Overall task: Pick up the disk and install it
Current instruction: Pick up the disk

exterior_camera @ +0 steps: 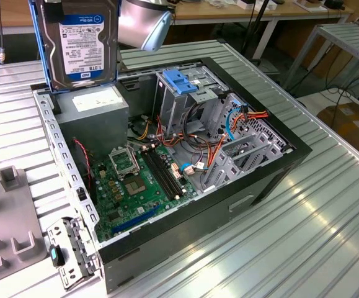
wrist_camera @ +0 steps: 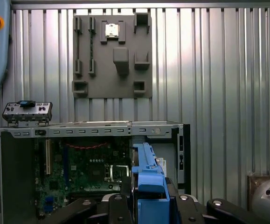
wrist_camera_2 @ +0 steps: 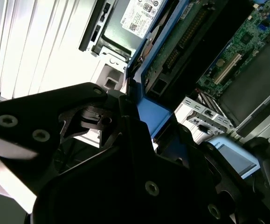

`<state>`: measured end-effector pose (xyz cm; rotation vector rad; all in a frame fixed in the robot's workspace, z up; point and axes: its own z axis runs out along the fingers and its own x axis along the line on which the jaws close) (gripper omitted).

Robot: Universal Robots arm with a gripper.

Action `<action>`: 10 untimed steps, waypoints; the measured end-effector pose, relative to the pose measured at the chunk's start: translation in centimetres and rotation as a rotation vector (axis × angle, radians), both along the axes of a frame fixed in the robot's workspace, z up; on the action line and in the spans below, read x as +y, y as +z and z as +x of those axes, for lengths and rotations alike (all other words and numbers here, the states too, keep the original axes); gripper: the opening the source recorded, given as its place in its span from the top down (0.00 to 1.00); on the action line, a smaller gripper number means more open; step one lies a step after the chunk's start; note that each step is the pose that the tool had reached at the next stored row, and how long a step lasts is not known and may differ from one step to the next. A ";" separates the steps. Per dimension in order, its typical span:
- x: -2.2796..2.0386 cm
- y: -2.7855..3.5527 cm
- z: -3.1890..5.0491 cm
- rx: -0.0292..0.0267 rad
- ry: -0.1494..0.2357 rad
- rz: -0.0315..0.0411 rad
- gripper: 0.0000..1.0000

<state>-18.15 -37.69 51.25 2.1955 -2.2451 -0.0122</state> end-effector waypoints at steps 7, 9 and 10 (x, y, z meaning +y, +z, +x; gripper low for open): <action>-0.89 -0.07 0.48 0.0000 0.000 0.0000 0.63; -1.29 -0.17 0.70 -0.0002 0.000 0.0002 0.63; -1.38 -0.22 1.07 0.0001 0.000 0.0000 0.63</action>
